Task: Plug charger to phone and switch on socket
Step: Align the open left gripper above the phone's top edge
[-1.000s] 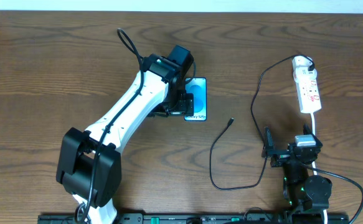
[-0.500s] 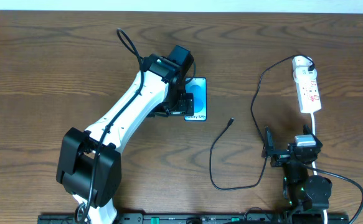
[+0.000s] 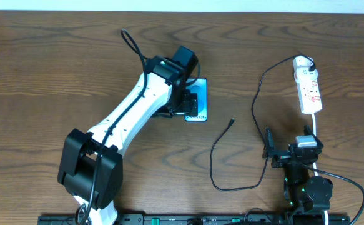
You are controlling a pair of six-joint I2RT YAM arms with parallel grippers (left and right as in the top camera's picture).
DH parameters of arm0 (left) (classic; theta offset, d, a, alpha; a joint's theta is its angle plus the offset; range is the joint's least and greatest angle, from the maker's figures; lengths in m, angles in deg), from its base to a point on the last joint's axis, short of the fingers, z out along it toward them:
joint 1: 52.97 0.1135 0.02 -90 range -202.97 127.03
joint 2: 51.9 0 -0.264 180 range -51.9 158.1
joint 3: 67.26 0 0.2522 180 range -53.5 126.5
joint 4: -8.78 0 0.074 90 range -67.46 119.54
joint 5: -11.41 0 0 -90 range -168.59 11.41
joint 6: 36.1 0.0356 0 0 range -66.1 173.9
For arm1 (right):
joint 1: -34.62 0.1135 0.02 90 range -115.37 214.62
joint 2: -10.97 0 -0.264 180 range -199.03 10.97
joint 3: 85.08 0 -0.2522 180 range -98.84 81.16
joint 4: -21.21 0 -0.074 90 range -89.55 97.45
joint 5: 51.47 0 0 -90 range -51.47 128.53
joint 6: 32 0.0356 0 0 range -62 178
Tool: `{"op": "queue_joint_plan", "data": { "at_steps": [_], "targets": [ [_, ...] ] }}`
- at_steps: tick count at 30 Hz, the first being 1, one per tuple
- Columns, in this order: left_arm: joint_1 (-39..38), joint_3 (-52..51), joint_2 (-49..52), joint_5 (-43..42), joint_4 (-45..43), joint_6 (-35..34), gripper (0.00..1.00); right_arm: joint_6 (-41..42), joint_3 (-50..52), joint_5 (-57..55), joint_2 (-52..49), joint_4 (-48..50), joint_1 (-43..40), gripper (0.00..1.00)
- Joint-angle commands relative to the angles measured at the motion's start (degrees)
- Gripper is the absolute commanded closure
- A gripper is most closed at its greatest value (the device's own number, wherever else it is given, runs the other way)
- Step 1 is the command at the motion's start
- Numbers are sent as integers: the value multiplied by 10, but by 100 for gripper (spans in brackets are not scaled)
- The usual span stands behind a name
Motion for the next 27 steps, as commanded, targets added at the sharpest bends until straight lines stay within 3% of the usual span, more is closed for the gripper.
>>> {"op": "queue_joint_plan", "data": {
  "at_steps": [1,21,27],
  "targets": [
    [-16,-5,0,-6,-8,-9,2,7,1,0,2,-2,-3,1],
    [-27,-5,0,-6,-14,-10,2,7,1,0,2,-2,-3,1],
    [-27,-5,0,-7,-25,-52,2,7,1,0,2,-2,-3,1]
  ]
}}
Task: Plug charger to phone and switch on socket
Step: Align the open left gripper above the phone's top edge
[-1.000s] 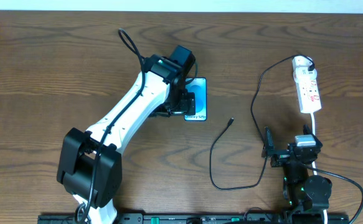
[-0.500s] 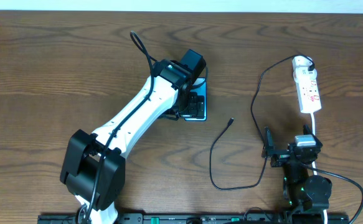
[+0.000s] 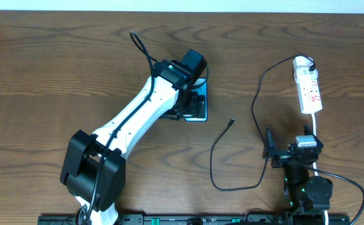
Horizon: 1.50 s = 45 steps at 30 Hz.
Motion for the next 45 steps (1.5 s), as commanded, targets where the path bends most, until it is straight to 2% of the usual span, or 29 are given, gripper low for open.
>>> {"op": "queue_joint_plan", "data": {
  "at_steps": [1,13,45],
  "targets": [
    [0,-5,0,1,-3,-40,2,7,1,0,2,-2,-3,1],
    [0,-5,0,1,-28,-40,2,7,1,0,2,-2,-3,1],
    [0,-5,0,2,-30,-40,2,7,1,0,2,-2,-3,1]
  ]
}}
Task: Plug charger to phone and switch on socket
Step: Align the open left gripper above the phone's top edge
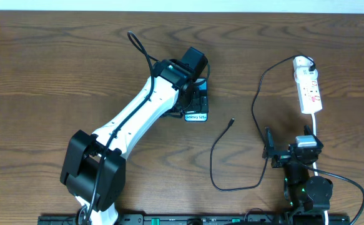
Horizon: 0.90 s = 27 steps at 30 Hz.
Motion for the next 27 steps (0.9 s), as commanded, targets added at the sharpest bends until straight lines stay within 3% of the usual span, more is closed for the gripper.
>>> {"op": "queue_joint_plan", "data": {
  "at_steps": [1,13,18,27],
  "targets": [
    [0,-5,0,3,1,-3,2,7,1,0,2,-2,-3,1],
    [0,-5,0,2,0,-3,2,7,1,0,2,-2,-3,1],
    [10,11,0,-50,11,21,2,7,1,0,2,-2,-3,1],
    [46,196,3,-3,144,56,2,7,1,0,2,-2,-3,1]
  ]
}}
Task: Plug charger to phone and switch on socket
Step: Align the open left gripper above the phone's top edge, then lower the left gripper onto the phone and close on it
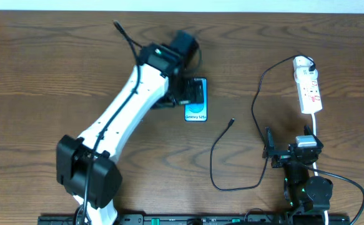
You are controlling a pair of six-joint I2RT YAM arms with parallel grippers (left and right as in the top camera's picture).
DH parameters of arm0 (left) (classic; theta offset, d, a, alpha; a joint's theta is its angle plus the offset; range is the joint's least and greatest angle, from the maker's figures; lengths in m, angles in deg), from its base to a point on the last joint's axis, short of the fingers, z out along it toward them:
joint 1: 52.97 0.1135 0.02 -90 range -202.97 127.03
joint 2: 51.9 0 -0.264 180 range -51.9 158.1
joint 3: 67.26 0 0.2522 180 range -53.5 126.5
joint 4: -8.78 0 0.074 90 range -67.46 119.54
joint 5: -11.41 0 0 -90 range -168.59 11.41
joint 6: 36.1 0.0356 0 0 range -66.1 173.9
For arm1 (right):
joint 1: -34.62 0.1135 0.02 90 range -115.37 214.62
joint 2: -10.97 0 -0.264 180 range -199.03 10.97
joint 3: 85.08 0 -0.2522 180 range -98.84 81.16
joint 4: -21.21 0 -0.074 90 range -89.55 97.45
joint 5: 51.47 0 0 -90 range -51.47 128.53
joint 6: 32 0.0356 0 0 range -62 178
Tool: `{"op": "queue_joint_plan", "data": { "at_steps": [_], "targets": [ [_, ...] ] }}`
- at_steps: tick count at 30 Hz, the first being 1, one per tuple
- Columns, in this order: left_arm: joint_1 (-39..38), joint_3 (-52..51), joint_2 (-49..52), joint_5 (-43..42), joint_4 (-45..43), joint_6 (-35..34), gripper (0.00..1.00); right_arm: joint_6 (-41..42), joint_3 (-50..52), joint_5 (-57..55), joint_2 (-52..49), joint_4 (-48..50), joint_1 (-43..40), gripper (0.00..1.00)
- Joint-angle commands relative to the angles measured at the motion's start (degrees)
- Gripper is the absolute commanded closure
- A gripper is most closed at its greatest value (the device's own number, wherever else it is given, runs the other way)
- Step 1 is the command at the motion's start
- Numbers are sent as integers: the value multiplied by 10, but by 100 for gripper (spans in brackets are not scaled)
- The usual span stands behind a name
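The phone (196, 105) lies flat at the table's middle, its blue-and-white screen label toward me. My left gripper (182, 94) sits over the phone's upper left part. Its black fingers merge with the dark phone, so I cannot tell open from shut. The black charger cable (255, 106) runs from the white power strip (309, 87) down into a loop. Its free connector (232, 121) lies on the wood right of the phone. My right gripper (270, 149) rests low at the near right, away from everything, and how its jaws stand does not show.
The strip's white cord (316, 125) runs down past the right arm's base (306, 187). The left arm's white link (122, 119) crosses the table diagonally from its base (85, 181). A black rail (169, 220) lines the near edge.
My left arm has swung left and farther back, so more of the phone's right side and lower end shows. The phone's label sits slightly farther back. Cable, strip and right arm are unchanged.
My left gripper was over the phone's left side with the label showing. Then it covered more of the phone and hid the label. Later the label showed again, and now the gripper is at the phone's upper left. The cable's connector has stayed on the wood.
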Motion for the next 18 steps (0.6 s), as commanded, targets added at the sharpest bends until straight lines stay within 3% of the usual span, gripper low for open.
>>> {"op": "queue_joint_plan", "data": {
  "at_steps": [1,8,18],
  "targets": [
    [10,96,6,31,29,22,2,7,1,0,2,-3,-3,1],
    [11,228,93,55,71,39,2,7,1,0,2,-3,-3,1],
    [10,228,223,67,-3,40,2,7,1,0,2,-3,-3,1]
  ]
}}
